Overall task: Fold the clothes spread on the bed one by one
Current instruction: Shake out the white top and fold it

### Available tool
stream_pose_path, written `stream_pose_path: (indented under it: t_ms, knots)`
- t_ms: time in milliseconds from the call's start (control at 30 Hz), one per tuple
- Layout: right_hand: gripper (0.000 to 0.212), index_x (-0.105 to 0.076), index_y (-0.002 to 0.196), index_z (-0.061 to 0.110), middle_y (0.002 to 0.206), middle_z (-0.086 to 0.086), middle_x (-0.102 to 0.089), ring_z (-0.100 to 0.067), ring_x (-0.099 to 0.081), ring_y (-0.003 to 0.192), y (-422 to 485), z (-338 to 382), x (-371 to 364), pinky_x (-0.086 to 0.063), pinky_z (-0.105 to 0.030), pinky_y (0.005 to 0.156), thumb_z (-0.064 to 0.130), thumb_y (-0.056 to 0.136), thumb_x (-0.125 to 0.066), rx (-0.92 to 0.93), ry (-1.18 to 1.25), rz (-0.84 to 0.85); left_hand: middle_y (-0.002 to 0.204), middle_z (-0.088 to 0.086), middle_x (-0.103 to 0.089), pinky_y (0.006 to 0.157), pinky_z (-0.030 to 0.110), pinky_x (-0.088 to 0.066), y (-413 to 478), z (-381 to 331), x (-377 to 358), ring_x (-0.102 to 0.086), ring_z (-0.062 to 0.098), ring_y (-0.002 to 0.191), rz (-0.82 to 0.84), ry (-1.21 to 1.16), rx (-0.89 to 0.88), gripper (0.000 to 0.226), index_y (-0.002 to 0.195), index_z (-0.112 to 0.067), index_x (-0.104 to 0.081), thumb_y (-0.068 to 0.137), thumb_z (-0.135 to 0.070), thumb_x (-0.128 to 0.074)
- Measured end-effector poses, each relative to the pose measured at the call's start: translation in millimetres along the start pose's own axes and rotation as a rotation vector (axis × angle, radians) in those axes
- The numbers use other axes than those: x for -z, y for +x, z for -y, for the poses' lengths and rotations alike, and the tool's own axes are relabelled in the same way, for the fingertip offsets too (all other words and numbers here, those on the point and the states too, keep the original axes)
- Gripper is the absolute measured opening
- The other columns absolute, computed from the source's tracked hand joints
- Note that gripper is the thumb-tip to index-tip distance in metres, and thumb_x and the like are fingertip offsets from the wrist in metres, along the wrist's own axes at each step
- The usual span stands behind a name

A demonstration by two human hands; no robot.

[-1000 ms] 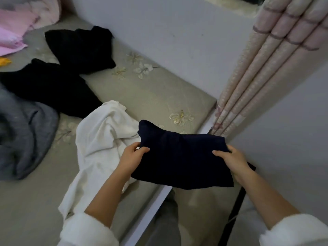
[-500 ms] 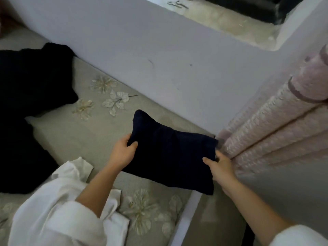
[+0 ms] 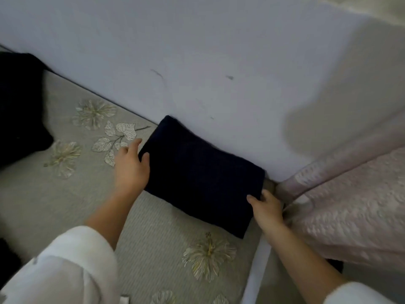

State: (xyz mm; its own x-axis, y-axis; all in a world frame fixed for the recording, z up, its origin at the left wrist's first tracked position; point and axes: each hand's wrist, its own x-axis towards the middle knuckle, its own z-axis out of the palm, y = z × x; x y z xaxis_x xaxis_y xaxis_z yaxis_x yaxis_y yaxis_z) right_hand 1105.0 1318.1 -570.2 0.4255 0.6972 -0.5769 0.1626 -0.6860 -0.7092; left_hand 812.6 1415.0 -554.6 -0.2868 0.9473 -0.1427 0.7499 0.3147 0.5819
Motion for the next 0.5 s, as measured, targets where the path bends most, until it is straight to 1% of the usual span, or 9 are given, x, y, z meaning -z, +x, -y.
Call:
stream_pose_path:
  t_ms: [33, 67, 100, 133, 200, 233, 333, 400, 500]
  knots:
    - [0.026, -0.059, 0.117, 0.007, 0.107, -0.003, -0.063, -0.010, -0.058, 0.082, 2.9, -10.6, -4.2, -0.044, -0.017, 0.061, 0.018, 0.093, -0.060, -0.037, -0.040, 0.019, 0.136, 0.025, -0.040, 0.106, 0.049, -0.032, -2.3, 9.9, -10.3, -0.035, 0.040, 0.128, 0.055, 0.050, 0.083, 0.053, 0.144, -0.017, -0.035, 0.095, -0.027, -0.053]
    - [0.029, -0.060, 0.115, 0.005, 0.101, -0.004, -0.063, -0.010, -0.057, 0.077, 4.4, -21.6, -8.2, -0.040, -0.017, 0.056, 0.022, 0.092, -0.062, -0.076, -0.070, 0.051, 0.140, 0.027, -0.034, 0.108, 0.051, -0.029, -6.0, 18.4, -19.3, -0.030, 0.041, 0.132, 0.114, 0.051, 0.182, 0.058, 0.147, -0.019, -0.029, 0.095, -0.030, -0.053]
    - [0.035, -0.060, 0.115, 0.002, 0.098, -0.005, -0.063, -0.012, -0.058, 0.078, 5.2, -32.5, -11.8, -0.040, -0.019, 0.056, 0.027, 0.090, -0.064, -0.112, -0.085, 0.095, 0.140, 0.028, -0.034, 0.107, 0.051, -0.029, -10.2, 25.8, -26.8, -0.031, 0.041, 0.131, 0.152, 0.014, 0.274, 0.061, 0.148, -0.021, -0.026, 0.095, -0.033, -0.053]
    - [0.039, -0.061, 0.116, 0.003, 0.099, -0.004, -0.064, -0.014, -0.060, 0.082, 4.3, -41.4, -14.8, -0.044, -0.021, 0.061, 0.031, 0.088, -0.066, -0.136, -0.083, 0.137, 0.137, 0.029, -0.037, 0.105, 0.049, -0.032, -13.6, 32.9, -33.2, -0.036, 0.041, 0.127, 0.157, -0.038, 0.329, 0.061, 0.148, -0.022, -0.026, 0.095, -0.034, -0.053]
    - [0.042, -0.060, 0.119, 0.012, 0.106, 0.000, -0.067, -0.012, -0.063, 0.091, 2.0, -53.7, -19.1, -0.049, -0.021, 0.071, 0.031, 0.084, -0.072, -0.133, -0.063, 0.176, 0.130, 0.027, -0.044, 0.101, 0.044, -0.038, -18.7, 42.4, -41.2, -0.044, 0.038, 0.120, 0.111, -0.130, 0.351, 0.058, 0.147, -0.022, -0.032, 0.094, -0.030, -0.055]
    - [0.044, -0.059, 0.122, 0.014, 0.109, 0.002, -0.066, -0.011, -0.063, 0.093, 1.2, -57.3, -20.7, -0.050, -0.020, 0.073, 0.028, 0.083, -0.073, -0.122, -0.062, 0.181, 0.128, 0.025, -0.045, 0.100, 0.042, -0.039, -19.8, 45.9, -42.8, -0.045, 0.036, 0.119, 0.086, -0.156, 0.340, 0.055, 0.144, -0.021, -0.037, 0.093, -0.026, -0.057]
    - [0.048, -0.053, 0.127, 0.008, 0.114, 0.000, -0.062, -0.015, -0.060, 0.095, 0.1, -62.2, -22.7, -0.047, -0.022, 0.077, 0.014, 0.084, -0.072, -0.127, -0.112, 0.159, 0.124, 0.024, -0.043, 0.094, 0.037, -0.042, -21.5, 52.2, -42.5, -0.050, 0.035, 0.111, 0.031, -0.180, 0.307, 0.043, 0.132, -0.014, -0.050, 0.090, -0.009, -0.057]
    - [0.048, -0.052, 0.128, 0.006, 0.115, -0.004, -0.062, -0.017, -0.058, 0.094, -0.7, -64.2, -23.1, -0.046, -0.022, 0.077, 0.011, 0.084, -0.070, -0.127, -0.171, 0.147, 0.126, 0.024, -0.042, 0.094, 0.034, -0.042, -23.7, 54.6, -39.9, -0.053, 0.035, 0.106, 0.012, -0.177, 0.309, 0.040, 0.128, -0.009, -0.053, 0.089, -0.002, -0.056]
    - [0.047, -0.050, 0.127, 0.003, 0.111, -0.008, -0.063, -0.018, -0.057, 0.089, -5.2, -63.1, -22.7, -0.042, -0.020, 0.066, 0.015, 0.086, -0.069, -0.078, -0.340, 0.133, 0.133, 0.026, -0.038, 0.101, 0.041, -0.041, -32.9, 53.0, -34.5, -0.049, 0.039, 0.114, 0.032, -0.181, 0.359, 0.049, 0.138, -0.008, -0.044, 0.090, 0.000, -0.050]
